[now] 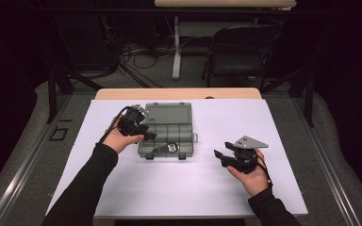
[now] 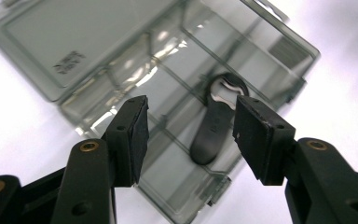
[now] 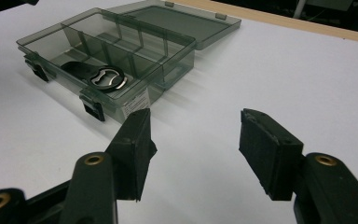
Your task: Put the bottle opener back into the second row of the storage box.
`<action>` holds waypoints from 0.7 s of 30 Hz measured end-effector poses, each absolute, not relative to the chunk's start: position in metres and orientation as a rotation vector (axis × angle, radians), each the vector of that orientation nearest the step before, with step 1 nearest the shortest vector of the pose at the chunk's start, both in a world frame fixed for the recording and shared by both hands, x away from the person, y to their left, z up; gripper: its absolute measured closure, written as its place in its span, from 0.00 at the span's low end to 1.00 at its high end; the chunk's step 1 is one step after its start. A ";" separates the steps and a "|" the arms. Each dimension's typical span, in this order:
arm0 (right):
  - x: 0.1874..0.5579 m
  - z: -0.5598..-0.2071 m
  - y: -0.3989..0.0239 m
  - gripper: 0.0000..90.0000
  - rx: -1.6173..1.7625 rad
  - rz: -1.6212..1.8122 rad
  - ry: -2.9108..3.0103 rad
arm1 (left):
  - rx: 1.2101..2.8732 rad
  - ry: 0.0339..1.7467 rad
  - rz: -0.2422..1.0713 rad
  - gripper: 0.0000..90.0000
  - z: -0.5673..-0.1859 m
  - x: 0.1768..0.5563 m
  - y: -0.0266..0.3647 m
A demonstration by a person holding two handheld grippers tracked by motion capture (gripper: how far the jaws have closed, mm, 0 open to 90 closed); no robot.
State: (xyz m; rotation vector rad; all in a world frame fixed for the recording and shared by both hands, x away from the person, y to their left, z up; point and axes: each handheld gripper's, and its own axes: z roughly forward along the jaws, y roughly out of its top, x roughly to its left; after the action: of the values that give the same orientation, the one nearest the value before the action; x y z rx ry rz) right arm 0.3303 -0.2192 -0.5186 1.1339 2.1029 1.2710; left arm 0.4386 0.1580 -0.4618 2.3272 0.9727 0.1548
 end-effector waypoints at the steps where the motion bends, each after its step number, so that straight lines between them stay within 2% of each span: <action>1: 0.330 -0.519 -0.219 0.48 1.132 1.270 2.110 | 2.317 0.986 0.163 0.50 -0.462 0.439 0.160; 21: 0.334 -0.521 -0.214 0.50 1.139 1.236 2.159 | 2.163 1.138 0.295 0.55 -0.472 0.439 0.182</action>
State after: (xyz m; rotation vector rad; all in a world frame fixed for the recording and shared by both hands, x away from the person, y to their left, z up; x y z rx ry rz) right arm 0.3336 -0.2135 -0.5210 1.1390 2.1592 1.2362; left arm 0.4392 0.1820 -0.4719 2.1626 1.1382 0.2952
